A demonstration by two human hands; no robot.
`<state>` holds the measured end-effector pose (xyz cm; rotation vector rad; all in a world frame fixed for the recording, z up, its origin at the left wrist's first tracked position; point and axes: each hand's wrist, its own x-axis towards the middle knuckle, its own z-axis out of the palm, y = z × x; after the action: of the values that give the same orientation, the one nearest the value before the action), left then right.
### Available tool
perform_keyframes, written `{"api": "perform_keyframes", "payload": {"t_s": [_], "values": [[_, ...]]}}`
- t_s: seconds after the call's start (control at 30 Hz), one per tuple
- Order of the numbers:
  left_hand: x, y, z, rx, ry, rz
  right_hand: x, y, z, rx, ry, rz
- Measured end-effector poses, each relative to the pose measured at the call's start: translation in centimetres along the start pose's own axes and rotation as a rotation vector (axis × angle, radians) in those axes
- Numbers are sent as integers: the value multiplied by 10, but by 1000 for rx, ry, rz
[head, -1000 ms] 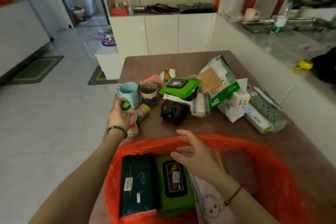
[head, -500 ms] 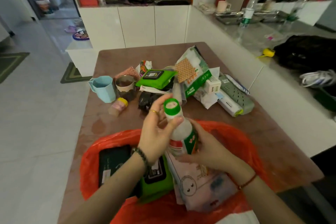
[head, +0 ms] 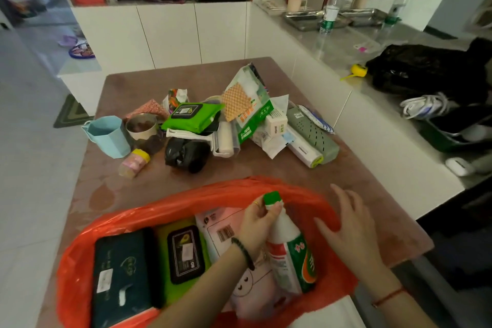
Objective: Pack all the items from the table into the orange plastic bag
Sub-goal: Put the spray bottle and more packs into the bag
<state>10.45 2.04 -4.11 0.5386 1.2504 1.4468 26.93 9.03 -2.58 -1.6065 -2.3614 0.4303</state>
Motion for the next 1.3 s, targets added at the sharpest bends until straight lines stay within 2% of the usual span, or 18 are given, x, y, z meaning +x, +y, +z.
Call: {"api": "perform_keyframes", "payload": {"t_s": [0.1,0.23,0.33,0.47,0.53,0.63,0.83,0.93,1.03,1.17,1.23,1.3], "values": [[12,-12,5,-24,-51,-112,16,1,3,183,-109,43],[27,-15,12,-27,-82,-238,28,-4,3,472,-32,35],[41,-11,19,16,-1,-227,32,-10,5,654,-15,89],[57,-3,20,93,216,-211,49,-14,2,782,44,210],[65,0,18,126,319,-238,57,-17,2,783,16,212],[74,4,16,208,390,-204,64,-19,4,649,-110,163],[51,8,1,346,315,-54,74,-3,-10,305,-396,7],[23,16,-28,434,314,69,93,-11,-30,316,-537,-85],[-4,34,-63,445,398,179,122,-39,-39,476,-419,-105],[-23,56,-91,345,519,249,178,-84,-23,464,-175,-235],[-25,62,-94,282,564,290,206,-102,-8,485,-155,-257],[-23,64,-91,250,585,311,229,-112,11,485,-218,-239]]}}
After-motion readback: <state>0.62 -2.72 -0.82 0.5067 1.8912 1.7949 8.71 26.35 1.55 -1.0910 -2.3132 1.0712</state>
